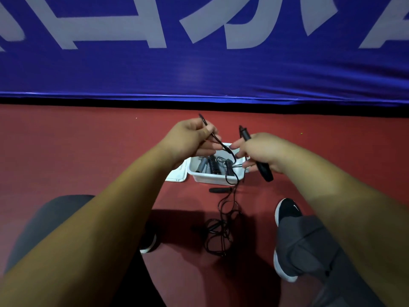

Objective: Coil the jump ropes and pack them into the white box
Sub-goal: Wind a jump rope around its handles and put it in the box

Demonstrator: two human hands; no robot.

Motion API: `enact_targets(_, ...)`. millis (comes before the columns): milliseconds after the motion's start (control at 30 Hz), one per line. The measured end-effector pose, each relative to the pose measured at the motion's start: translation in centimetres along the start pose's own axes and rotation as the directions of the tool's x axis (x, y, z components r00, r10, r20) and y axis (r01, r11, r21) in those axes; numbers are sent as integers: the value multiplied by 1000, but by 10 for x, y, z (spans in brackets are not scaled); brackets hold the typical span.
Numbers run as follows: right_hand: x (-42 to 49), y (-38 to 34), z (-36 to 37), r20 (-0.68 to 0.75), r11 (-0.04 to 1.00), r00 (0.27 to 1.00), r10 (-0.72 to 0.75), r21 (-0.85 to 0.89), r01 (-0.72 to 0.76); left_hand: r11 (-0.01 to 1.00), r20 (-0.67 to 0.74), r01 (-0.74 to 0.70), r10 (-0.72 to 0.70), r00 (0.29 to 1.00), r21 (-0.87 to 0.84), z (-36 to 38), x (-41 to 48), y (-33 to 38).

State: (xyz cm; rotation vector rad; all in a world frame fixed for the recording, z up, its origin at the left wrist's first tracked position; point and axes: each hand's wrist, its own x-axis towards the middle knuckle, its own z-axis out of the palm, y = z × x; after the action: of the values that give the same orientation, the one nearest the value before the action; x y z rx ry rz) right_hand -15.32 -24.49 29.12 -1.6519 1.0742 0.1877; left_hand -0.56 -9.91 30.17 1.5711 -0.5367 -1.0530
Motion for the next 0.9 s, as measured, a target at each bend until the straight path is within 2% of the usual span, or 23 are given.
enact_targets(133,-2,3,14,84,993,990,-116,24,114,995,-19,-19,18,1000,-94,-1,1,6)
enact_targets(233,-6,1,17,109,974,968,-224,-11,227,994,-42,-55,51,998,-93,-2,1,10)
enact_targets(333,-8,-3,17,49,954,953,-298,-12,299,995,-186,-102,100,977,-5,-8,7,12)
enact_targets(433,-5,-5,16,32,964,965,-260,60,258,990,-372,-118,79,925,-82,-20,15,13)
enact_targets(467,-3,-5,15,9,970,972,-234,74,233,994,-451,-105,86,889,-18,-26,16,15)
enact_targets(500,-2,-6,13,-24,971,976,-216,97,217,988,-525,-62,127,842,141,-33,19,14)
enact_targets(533,-1,-7,10,-61,968,977,-204,137,210,939,-569,30,183,802,343,-42,22,12)
enact_targets(567,-2,-8,7,-86,958,977,-193,196,207,845,-585,156,210,784,512,-49,23,9)
enact_targets(633,-5,-11,2,-73,918,981,-180,345,194,632,-590,403,106,801,662,-56,25,0)
enact_targets(667,-7,-13,0,-42,892,982,-186,413,186,534,-570,464,43,820,707,-54,23,-5)
enact_targets(700,-9,-15,-1,-10,863,980,-197,472,178,455,-524,467,0,852,758,-49,20,-9)
enact_targets(733,-12,-17,-1,18,837,977,-211,520,171,408,-434,407,-27,900,817,-44,16,-12)
enact_targets(767,-14,-20,0,38,813,974,-225,558,166,404,-301,300,-62,952,864,-40,13,-15)
enact_targets(800,-16,-22,0,52,791,970,-236,591,161,452,-138,169,-101,985,876,-35,9,-19)
enact_targets(833,-18,-24,0,61,768,968,-244,622,154,538,30,59,-155,987,841,-30,4,-22)
enact_targets(900,-21,-28,1,66,729,967,-245,670,139,646,298,-70,-251,921,760,-20,-5,-26)
